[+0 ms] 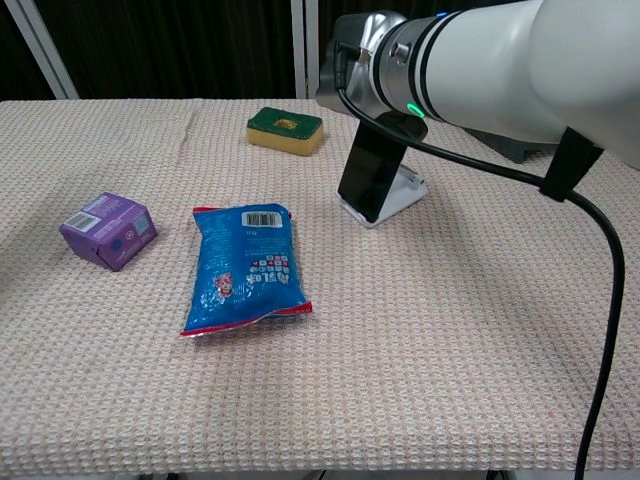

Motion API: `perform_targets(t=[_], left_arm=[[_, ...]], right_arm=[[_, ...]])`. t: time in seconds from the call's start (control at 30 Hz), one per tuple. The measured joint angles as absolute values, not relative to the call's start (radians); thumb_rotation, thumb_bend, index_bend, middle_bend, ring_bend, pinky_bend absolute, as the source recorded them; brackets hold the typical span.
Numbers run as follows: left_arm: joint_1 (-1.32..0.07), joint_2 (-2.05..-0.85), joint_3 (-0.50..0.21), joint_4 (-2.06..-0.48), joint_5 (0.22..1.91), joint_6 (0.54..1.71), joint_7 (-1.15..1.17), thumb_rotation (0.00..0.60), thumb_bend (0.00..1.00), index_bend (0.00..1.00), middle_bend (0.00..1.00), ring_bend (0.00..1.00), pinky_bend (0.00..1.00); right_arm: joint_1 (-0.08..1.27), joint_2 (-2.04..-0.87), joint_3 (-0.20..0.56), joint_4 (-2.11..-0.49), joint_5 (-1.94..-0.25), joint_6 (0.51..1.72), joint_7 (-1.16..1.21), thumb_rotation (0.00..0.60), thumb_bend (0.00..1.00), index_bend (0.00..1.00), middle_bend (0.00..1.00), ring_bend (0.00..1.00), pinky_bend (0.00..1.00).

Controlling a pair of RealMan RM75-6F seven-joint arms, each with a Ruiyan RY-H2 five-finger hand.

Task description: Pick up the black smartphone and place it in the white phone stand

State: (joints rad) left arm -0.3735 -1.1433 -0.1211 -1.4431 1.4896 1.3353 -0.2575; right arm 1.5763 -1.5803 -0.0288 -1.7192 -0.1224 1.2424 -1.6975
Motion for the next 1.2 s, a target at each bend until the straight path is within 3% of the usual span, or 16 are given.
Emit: perform_targets(t=[0.6,0.77,0.9,1.1,1.2], left_arm=[[-0.373,-1.144,-0.120,-1.437,1.488,1.330,-0.262,0.600,0.07,0.12,0.11,0.08,0.20],[-0.372,-1.144,-0.120,-1.437,1.485,1.328,-0.260,0.600,0.07,0.12,0.11,0.08,0.20],[-0.373,-1.144,-0.121,-1.437,1.485,1.327,-0.260,0.600,0.07,0.12,0.10,0.08,0.20],[-0.374,-1.143,-0.122,-1.439,1.484,1.325,-0.258,0.600,0.07,0.12,0.11,0.08,0.20],[-0.374,-1.142,-0.121,-1.439,1.482,1.322,-0.256,0.600,0.07,0.12,0.11,0.08,0.20]], right_arm=[[1.558,-1.593,-0.015,-1.704,-0.152,1.250,-1.706,0.600,0.66,0.83,0.69,0.61,0.41],[1.556,-1.592,-0.007,-1.705,-0.136,1.251,-1.713,0.600,0.61,0.78,0.65,0.59,0.41],[1.553,-1.585,-0.003,-1.707,-0.140,1.247,-1.711,0.600,0.51,0.61,0.55,0.48,0.39],[1.551,-1.579,-0.005,-1.709,-0.135,1.236,-1.717,0.600,0.36,0.15,0.28,0.19,0.29],[1.551,-1.578,-0.005,-1.710,-0.130,1.233,-1.721,0.600,0.33,0.03,0.19,0.09,0.24]])
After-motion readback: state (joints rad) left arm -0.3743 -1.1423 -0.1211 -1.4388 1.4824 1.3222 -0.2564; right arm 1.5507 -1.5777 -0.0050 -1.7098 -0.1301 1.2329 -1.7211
